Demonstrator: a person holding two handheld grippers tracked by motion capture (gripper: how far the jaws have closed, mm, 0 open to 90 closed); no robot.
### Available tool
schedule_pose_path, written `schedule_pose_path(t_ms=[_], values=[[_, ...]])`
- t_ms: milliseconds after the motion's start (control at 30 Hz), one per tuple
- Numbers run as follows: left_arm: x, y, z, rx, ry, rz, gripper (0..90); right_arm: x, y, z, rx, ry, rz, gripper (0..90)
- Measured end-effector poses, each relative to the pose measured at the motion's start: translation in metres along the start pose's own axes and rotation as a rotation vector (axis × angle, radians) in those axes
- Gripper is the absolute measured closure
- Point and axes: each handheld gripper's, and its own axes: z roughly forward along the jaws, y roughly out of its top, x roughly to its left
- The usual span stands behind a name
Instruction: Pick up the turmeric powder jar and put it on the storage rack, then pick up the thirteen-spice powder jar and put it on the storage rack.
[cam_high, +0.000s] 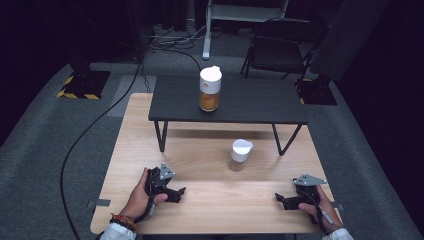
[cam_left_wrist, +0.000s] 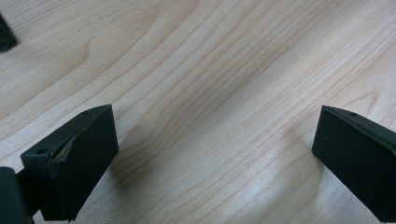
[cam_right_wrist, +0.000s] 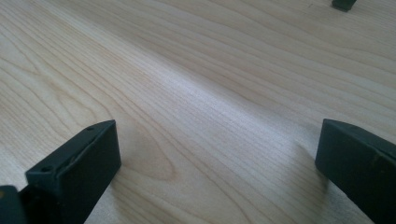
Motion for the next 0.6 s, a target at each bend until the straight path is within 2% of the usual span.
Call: schedule_pose_path(t_ms=[600], values=[[0.0015, -0.0010, -0.0008, 0.000, -0.002, 0.006, 0.0, 0.0000, 0.0000, 0.0000, 0.000, 0.000, 0.000, 0.0]])
